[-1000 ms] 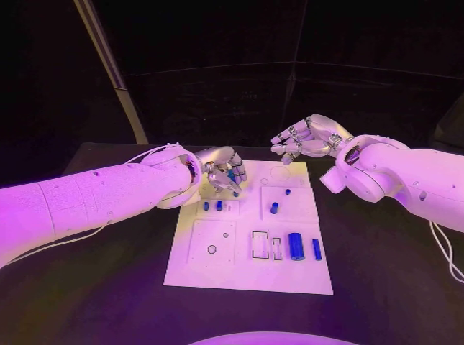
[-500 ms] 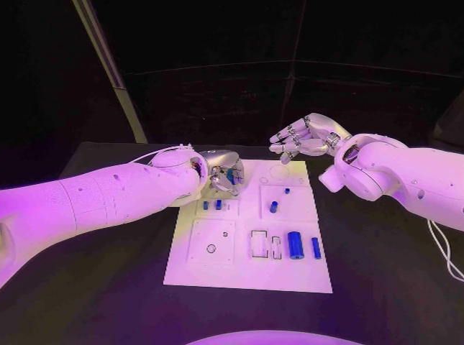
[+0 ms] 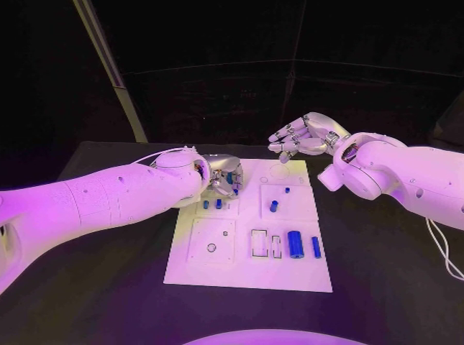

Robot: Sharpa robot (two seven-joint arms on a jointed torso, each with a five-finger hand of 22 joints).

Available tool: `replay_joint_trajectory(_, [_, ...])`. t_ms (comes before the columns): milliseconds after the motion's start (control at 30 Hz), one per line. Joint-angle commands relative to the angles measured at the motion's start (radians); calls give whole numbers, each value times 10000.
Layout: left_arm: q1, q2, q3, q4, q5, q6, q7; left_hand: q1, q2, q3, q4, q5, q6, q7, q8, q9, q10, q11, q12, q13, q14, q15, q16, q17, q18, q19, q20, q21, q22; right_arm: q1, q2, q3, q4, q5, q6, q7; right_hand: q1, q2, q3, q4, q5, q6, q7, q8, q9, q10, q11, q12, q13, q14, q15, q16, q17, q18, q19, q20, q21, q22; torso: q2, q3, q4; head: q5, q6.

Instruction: Assemble the parts on the task board

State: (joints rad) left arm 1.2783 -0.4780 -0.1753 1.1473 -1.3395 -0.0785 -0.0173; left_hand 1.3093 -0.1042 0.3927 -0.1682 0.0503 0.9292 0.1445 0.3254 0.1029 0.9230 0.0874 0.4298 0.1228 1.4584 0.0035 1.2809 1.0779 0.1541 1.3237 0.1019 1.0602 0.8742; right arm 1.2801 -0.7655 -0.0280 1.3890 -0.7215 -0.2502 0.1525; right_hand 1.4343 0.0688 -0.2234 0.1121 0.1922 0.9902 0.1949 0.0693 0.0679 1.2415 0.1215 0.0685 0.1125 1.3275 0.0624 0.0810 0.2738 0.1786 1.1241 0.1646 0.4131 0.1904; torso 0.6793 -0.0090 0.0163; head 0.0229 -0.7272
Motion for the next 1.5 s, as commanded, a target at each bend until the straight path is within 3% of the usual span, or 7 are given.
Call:
replay_joint_trajectory(33, [-6,49,5,-89,-139,154,-81,30,130,120,-17,-9,109,-19,-61,-29,133,5,-59,-59,97,-29,74,-14,-186,118,-3,76,72,18,13,6,2,-7,32,100,-57,17,-52,-28,57,-63,-13,-15,-7,-86,-3,-6,-17,-96,2,-68,0,32,-48,4,-58,-9,1,2,-15,-1,-3])
replay_joint_trajectory(933, [-76,265,8,-372,-141,308,-138,0,449,606,-6,-17,438,-26,-247,-190,528,-19,-351,-428,115,-49,133,-117,-239,189,-25,328,422,18,45,6,-14,-7,51,103,-57,17,-52,-28,57,-63,-13,-15,-7,-86,-3,-6,-17,-96,2,-68,0,32,-48,4,-58,-9,-2,9,-3,-32,-40])
replay_joint_trajectory(1500, [-80,248,11,-340,-17,86,-130,-124,309,668,-14,-20,268,54,-519,-328,486,46,-591,-581,105,-8,128,-231,-264,204,0,418,556,17,68,6,-33,-7,61,106,-44,30,-45,-37,59,-67,-12,-11,-5,-91,-2,-1,-16,-100,3,-74,-1,35,-49,7,-73,-18,-9,10,-1,-30,-25])
